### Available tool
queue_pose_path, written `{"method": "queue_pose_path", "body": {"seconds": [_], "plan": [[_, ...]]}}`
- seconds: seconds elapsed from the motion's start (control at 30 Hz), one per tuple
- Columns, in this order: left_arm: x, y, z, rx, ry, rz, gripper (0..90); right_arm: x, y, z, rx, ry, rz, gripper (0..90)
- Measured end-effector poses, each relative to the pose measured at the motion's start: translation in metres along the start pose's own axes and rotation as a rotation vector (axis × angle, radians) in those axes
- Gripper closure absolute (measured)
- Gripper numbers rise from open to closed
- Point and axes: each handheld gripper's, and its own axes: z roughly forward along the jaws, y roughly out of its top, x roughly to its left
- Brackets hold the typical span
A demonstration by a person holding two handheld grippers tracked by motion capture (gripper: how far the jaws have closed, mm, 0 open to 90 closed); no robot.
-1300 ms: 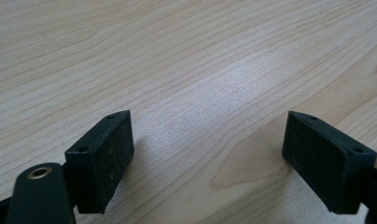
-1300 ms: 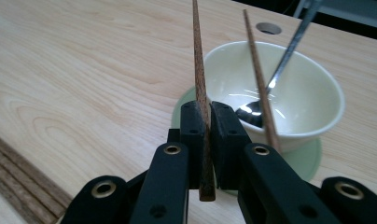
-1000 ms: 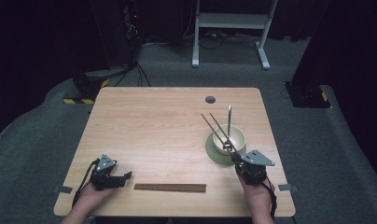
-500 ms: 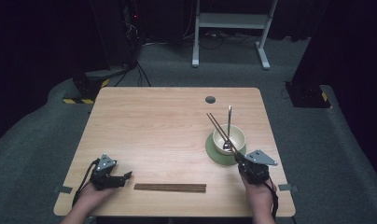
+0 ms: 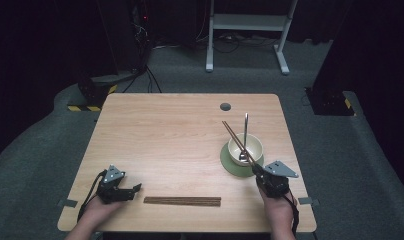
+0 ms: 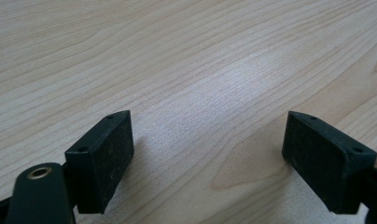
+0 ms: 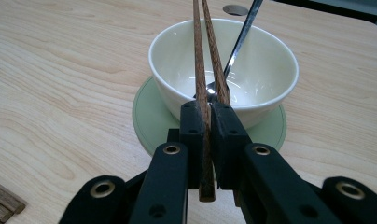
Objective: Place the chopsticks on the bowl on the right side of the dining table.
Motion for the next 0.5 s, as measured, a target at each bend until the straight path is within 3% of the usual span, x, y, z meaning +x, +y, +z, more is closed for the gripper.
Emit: {"method": "queue_pose_path", "body": {"seconds": [0.5], "plan": [[0.0000,0.0000,0.0000,0.000,-0.001,0.000,16.6,0.0011,-0.0001,-0.0009,-0.007,-0.002,-0.007,82.6]]}}
